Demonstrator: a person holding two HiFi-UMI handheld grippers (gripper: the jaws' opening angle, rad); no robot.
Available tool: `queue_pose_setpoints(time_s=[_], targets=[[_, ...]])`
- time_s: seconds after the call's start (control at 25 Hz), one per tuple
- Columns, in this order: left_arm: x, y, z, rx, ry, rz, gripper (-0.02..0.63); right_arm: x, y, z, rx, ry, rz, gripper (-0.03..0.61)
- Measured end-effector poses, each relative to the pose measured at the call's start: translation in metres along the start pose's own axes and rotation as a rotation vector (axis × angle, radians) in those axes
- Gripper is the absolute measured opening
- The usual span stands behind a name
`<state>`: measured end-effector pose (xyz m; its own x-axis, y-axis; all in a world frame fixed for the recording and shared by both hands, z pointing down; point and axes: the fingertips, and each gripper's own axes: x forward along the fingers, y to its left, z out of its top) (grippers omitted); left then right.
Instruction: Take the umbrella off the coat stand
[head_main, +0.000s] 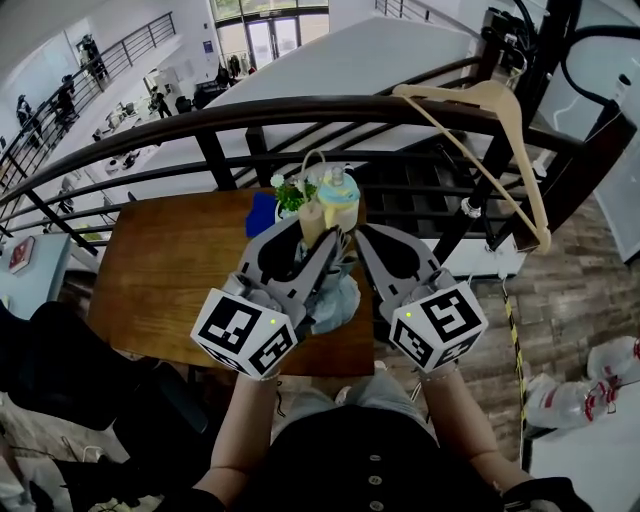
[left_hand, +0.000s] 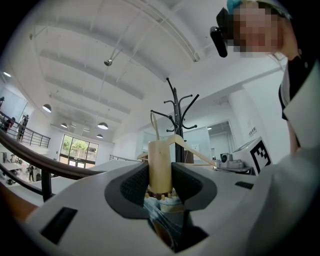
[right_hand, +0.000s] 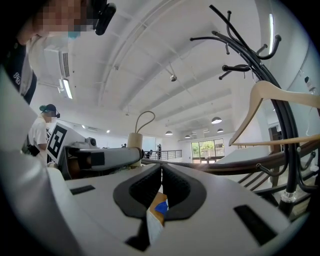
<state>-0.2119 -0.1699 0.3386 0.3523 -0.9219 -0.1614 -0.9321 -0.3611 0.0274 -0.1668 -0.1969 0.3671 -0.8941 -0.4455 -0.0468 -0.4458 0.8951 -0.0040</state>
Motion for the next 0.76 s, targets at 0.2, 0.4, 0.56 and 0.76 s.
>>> queue_pose_setpoints(time_s=[0.2, 0.4, 0.56, 0.76], targets=[[0.0006, 0.0035, -0.0025, -0.005, 0.002, 0.0, 0.15, -0.0045, -0.0061, -0.0015, 0.006, -0.008, -0.014, 0.031], [0.0011, 0.0041, -0.0037, -0.004, 0.002, -0.001, 0.15, -0.0059, -0.008, -0.0043, 0.01, -0.007, -0.018, 0.031], [0.0018, 0.0031, -0.0056, -0.018, 0.007, -0.011, 0.15, -0.0054, -0.0073, -0.0065, 0.016, 0.002, -0.027, 0.031], [0.0021, -0.0002, -0.0043, -0.003, 0.014, -0.021, 0.15, -0.0067, -0.0045, -0.0063, 0.012, 0.0, -0.026, 0.031]])
